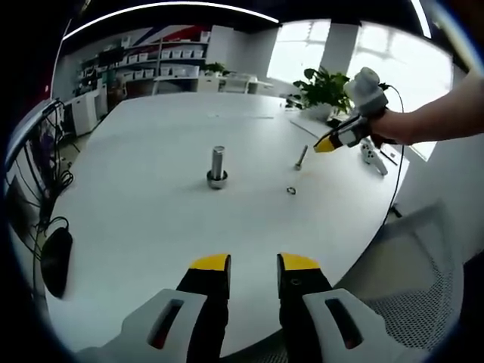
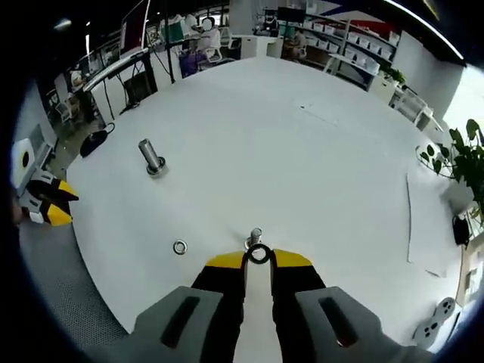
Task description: Place the washer onto the threaded stud by aligning its center hole with the stud, sliding it down to the base, and recovering from edge contact or off-axis alignment until the washer reaches the visible bottom stop.
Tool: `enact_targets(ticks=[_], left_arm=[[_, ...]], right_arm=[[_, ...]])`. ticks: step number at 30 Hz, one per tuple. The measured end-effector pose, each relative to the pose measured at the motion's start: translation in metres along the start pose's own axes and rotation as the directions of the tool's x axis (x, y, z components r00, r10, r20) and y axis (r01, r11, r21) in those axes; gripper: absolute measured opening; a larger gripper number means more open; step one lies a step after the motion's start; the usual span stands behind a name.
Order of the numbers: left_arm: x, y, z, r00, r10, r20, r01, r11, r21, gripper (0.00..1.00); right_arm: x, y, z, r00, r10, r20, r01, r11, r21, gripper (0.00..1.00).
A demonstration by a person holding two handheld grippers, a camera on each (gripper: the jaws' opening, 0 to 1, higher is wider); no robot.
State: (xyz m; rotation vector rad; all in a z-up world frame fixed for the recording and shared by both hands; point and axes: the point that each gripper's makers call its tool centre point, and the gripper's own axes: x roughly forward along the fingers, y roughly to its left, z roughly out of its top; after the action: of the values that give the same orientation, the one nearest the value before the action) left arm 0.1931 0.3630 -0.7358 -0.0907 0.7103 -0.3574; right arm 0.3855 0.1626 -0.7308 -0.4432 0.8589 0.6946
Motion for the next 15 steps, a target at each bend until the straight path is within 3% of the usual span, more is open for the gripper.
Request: enact_targets(ticks=[7, 15], left_arm=[[0.0002, 0.0012, -0.0006, 1.000, 0.005, -0.003, -0.005, 1.000, 0.001, 0.22], [0.0006, 0.0012, -0.0017, 1.000, 0.007, -0.009, -0.007, 1.000, 0.003, 0.22]], right_arm=[[0.0014, 0.0011, 0.0045, 1.000, -0.002, 0.012, 0.002, 0.998, -0.068, 0.14], [0.0053, 0.0050, 0.0104, 1.000, 0.014, 0.021, -0.012, 0.996, -0.091, 0.14]])
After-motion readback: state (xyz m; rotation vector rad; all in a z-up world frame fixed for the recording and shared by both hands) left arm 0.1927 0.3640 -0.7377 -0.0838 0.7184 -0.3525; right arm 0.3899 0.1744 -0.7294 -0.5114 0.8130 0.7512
